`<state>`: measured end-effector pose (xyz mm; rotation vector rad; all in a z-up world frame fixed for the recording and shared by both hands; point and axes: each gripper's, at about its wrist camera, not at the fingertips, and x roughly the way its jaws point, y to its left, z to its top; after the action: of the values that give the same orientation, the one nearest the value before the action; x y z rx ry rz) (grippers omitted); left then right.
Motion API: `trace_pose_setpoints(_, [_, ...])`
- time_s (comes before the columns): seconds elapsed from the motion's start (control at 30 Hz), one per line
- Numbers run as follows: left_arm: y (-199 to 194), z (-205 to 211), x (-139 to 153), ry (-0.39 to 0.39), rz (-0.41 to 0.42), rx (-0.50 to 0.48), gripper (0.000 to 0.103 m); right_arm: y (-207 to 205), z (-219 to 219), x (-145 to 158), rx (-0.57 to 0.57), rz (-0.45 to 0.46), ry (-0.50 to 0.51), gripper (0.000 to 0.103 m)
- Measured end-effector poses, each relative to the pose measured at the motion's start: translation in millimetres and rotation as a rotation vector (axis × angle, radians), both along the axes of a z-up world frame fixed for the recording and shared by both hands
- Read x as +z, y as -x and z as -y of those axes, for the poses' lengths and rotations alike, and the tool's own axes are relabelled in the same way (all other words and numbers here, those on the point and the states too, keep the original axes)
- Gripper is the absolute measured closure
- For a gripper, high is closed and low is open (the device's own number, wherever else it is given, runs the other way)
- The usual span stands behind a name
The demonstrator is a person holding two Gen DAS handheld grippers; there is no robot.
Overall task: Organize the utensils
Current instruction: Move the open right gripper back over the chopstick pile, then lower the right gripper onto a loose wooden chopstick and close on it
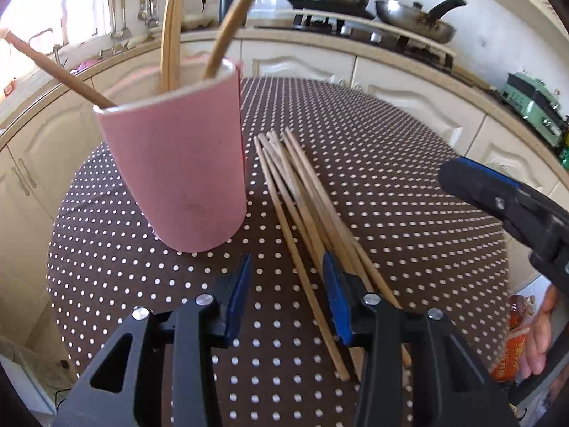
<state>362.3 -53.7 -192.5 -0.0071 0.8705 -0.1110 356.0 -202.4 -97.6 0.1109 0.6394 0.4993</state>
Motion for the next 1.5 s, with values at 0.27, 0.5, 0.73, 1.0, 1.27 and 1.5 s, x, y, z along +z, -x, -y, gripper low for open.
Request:
trace_pose_setpoints(0.27, [-25,4,-10,-0.024,-0.033,0.029,0.068,-21,-3,-17,0.029,-0.070,-0.004,0.071])
trace_pose_setpoints(0.5, [-34,5,-8,-0.025,-0.041,0.029,0.096,-49,-25,-22,0.103,-0.185,-0.007,0.072])
trace_pose_setpoints(0.73, [-20,-3,-7,-0.015,-0.046,0.005,0.096,-76,-50,-35,0.109,-0.307,0.031,0.072])
trace_pose_setpoints(1.0, [-9,-10,-8,0.008,-0.061,-0.017,0.096,-93,-59,-43,0.086,-0.374,0.054,0.081])
trace_pose_setpoints(1.27, [-28,-12,-7,0.023,-0.082,-0.001,0.096,-95,-51,-39,0.081,-0.418,0.124,0.082])
trace_pose_setpoints(1.5, [-37,-3,-7,-0.044,-0.086,0.010,0.096,-114,-62,-33,0.112,-0.441,0.237,0.083])
